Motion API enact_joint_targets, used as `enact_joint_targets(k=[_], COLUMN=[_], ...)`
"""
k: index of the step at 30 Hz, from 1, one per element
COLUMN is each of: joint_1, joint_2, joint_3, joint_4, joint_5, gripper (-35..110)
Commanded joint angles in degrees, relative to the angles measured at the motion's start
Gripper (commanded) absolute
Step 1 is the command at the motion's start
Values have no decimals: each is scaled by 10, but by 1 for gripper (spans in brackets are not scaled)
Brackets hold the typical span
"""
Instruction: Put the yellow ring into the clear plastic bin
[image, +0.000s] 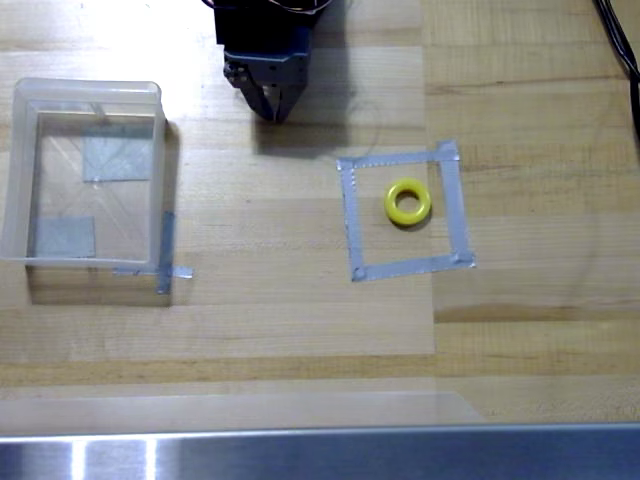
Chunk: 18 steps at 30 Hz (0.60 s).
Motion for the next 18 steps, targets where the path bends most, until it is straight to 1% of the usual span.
enact_joint_targets(k=[1,7,12,15,18], joint_1=[6,-1,-1,-1,-1], joint_2=[6,5,-6,-87,-238], joint_3=[-7,-29,-112,-174,-265], joint_4=[17,25,25,25,16], joint_5=[15,74,72,76,76], gripper=[0,1,1,1,1])
